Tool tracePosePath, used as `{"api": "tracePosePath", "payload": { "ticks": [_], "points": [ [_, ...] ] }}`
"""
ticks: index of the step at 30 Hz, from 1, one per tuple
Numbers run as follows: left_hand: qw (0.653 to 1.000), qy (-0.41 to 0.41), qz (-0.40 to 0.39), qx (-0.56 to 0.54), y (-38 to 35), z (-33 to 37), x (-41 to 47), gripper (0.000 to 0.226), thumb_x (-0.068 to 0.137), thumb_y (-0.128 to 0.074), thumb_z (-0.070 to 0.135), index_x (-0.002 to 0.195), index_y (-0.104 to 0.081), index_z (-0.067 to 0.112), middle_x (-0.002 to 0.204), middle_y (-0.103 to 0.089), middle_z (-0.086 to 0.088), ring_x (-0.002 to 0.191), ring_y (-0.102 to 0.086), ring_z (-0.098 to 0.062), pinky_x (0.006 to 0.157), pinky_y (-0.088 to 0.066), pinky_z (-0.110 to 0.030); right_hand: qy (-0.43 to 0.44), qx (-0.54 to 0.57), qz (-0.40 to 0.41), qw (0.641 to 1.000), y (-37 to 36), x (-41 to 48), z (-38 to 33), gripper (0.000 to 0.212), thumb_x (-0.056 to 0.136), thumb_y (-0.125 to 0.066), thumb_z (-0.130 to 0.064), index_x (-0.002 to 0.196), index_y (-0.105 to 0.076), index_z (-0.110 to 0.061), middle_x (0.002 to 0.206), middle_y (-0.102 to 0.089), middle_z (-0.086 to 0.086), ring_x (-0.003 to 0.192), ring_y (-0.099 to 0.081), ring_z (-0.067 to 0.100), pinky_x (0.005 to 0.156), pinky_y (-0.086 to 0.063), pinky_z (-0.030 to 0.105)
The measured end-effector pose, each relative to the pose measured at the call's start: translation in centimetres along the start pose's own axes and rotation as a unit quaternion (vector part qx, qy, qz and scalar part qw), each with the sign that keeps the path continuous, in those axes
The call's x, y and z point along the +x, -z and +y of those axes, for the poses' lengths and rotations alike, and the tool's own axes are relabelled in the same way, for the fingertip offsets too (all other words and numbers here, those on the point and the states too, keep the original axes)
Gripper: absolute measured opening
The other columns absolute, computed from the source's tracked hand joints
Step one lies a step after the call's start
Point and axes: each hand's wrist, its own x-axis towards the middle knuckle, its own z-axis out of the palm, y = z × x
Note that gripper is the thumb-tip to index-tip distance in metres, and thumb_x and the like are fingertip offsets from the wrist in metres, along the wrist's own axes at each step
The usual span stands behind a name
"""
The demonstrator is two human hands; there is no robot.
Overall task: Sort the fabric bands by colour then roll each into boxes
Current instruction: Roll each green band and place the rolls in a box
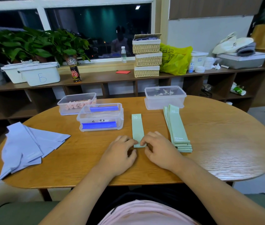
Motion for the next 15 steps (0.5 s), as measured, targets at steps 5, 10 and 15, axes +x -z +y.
{"api": "tracePosePath", "payload": {
  "ticks": [5, 10, 15],
  "points": [
    [0.999, 0.037, -0.010, -0.010, -0.1, 0.0, 0.6, 0.053, 0.102, -0.053, 0.046, 0.154, -0.047, 0.039, 0.138, -0.056, 0.017, 0.129, -0.046, -0.008, 0.111, -0.043, -0.038, -0.025, 0.018, -0.015, 0.999, 0.2, 1.5, 0.1, 0.024, 0.091, -0.065, -0.018, 0.109, -0.069, -0.032, 0.093, -0.058, -0.019, 0.095, -0.048, 0.005, 0.088, -0.047, 0.027],
    [0.998, 0.059, 0.001, -0.035, -0.1, -0.1, 0.6, 0.059, 0.100, -0.057, 0.045, 0.156, -0.039, 0.039, 0.132, -0.058, 0.022, 0.127, -0.047, -0.005, 0.111, -0.041, -0.035, -0.045, 0.028, 0.014, 0.999, -0.6, 1.4, 0.3, 0.024, 0.087, -0.068, -0.023, 0.108, -0.067, -0.035, 0.102, -0.054, -0.018, 0.101, -0.048, 0.006, 0.091, -0.048, 0.028],
    [0.998, 0.052, 0.010, -0.029, -0.3, 0.1, 0.3, 0.052, 0.101, -0.056, 0.044, 0.151, -0.043, 0.038, 0.136, -0.059, 0.019, 0.129, -0.048, -0.007, 0.110, -0.044, -0.035, -0.049, 0.034, 0.029, 0.998, -1.0, 1.1, 0.7, 0.024, 0.091, -0.070, -0.024, 0.113, -0.070, -0.036, 0.104, -0.054, -0.019, 0.104, -0.049, 0.004, 0.090, -0.046, 0.023]
  ]
}}
